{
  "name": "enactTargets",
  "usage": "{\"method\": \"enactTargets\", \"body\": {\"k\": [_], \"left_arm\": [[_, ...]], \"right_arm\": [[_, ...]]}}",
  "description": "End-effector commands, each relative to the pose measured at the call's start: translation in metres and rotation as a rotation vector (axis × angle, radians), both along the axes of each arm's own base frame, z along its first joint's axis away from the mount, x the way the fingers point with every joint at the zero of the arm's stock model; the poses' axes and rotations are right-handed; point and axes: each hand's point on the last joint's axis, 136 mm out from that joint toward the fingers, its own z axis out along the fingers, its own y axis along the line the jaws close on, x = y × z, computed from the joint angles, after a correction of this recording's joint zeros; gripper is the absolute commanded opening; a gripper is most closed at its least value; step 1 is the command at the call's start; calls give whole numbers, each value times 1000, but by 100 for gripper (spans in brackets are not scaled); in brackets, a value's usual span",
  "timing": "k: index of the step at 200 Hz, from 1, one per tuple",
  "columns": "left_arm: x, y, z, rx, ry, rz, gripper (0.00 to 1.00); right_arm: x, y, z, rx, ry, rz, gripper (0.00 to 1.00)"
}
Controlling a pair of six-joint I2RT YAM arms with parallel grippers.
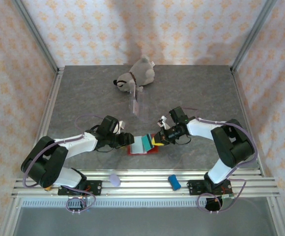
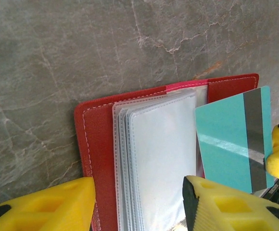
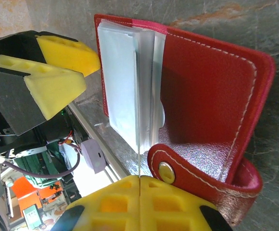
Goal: Put the credit cards into the card holder
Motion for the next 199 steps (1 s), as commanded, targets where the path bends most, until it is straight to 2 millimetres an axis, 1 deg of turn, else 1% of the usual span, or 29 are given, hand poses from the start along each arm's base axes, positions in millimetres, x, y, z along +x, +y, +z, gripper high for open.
{"method": "enactTargets", "body": {"k": [1,28,74,132,176,199], "left_arm": [[-2,-3,-5,-2,-6,-13,50],[-2,-4,-7,-6,-2,-12,48],[-2,-3,-11,-1,6,-10,47],[-3,-2,-13,3,11,-4,47],[-7,0,-15,2,20,-3,46],[-7,0,-15,5,16,-3,46]], "right_arm": [[-2,2,-6,5,-6,20,0],[0,3,-8,5,-6,19,0],[4,8,-10,17,-6,9,0],[10,10,-18,-1,0,-48,0],[7,17,-26,-4,13,-100,0],[3,21,-29,-10,18,-95,0]]}}
